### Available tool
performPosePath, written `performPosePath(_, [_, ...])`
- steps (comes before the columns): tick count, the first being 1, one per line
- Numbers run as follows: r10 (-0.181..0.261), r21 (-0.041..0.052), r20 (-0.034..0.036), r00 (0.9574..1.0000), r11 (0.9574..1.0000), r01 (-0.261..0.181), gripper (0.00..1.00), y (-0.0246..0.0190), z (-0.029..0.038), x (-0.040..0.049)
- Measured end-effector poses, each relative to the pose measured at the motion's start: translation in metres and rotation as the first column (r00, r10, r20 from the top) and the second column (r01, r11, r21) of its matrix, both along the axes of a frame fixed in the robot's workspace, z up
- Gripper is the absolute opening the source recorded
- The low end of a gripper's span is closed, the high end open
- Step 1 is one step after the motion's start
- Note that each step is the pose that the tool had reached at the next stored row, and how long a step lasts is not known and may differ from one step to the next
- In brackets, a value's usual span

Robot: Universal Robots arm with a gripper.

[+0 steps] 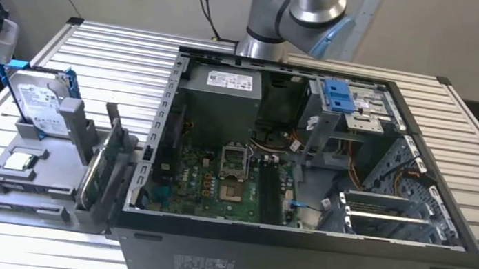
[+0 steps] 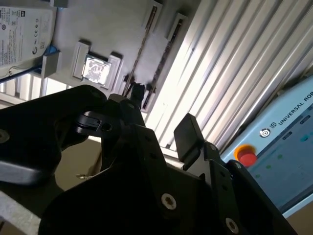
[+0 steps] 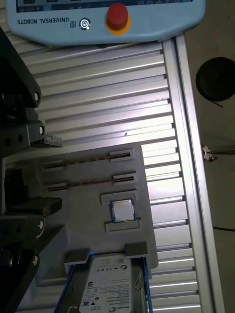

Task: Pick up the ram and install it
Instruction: 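Pick up the ram and move it above insertion slot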

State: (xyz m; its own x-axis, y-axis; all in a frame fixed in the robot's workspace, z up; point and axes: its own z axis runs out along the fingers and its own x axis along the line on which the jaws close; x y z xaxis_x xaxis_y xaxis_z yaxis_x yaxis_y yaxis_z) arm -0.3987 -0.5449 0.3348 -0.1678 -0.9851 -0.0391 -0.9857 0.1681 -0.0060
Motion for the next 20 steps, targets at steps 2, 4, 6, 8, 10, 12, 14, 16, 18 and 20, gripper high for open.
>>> performPosePath(2, [0.004, 0.0002, 0.0002, 1.0, 1.0, -0.004, 0.54, 0.0, -0.003, -0.0004])
performPosePath(4, [0.01, 0.0002, 0.0005, 1.0, 1.0, -0.01, 0.54, 0.0, -0.006, -0.0009])
performPosePath(6, [0.017, 0.0004, 0.0011, 0.9999, 0.9999, -0.017, 0.54, 0.0, -0.0092, -0.0017])
performPosePath(8, [0.026, 0.0006, 0.002, 0.9996, 0.9997, -0.026, 0.54, 0.0, -0.0123, -0.0029])
performPosePath(10, [0.034, 0.0007, 0.0028, 0.9994, 0.9994, -0.034, 0.54, 0.0, -0.0151, -0.0041])
performPosePath(12, [0.039, 0.0006, 0.0029, 0.9992, 0.9993, -0.039, 0.54, -0.0001, -0.0174, -0.0048])
performPosePath(14, [0.04, 0.0006, 0.003, 0.9992, 0.9992, -0.04, 0.54, -0.0001, -0.0199, -0.0051])
performPosePath(16, [0.04, 0.0006, 0.0029, 0.9992, 0.9992, -0.04, 0.54, 0.0, -0.0229, -0.0052])
performPosePath(18, [0.041, 0.0006, 0.0029, 0.9992, 0.9992, -0.041, 0.54, 0.0, -0.0266, -0.0052])
performPosePath(20, [0.041, 0.0006, 0.0029, 0.9992, 0.9992, -0.041, 0.54, 0.0, -0.0301, -0.0052])
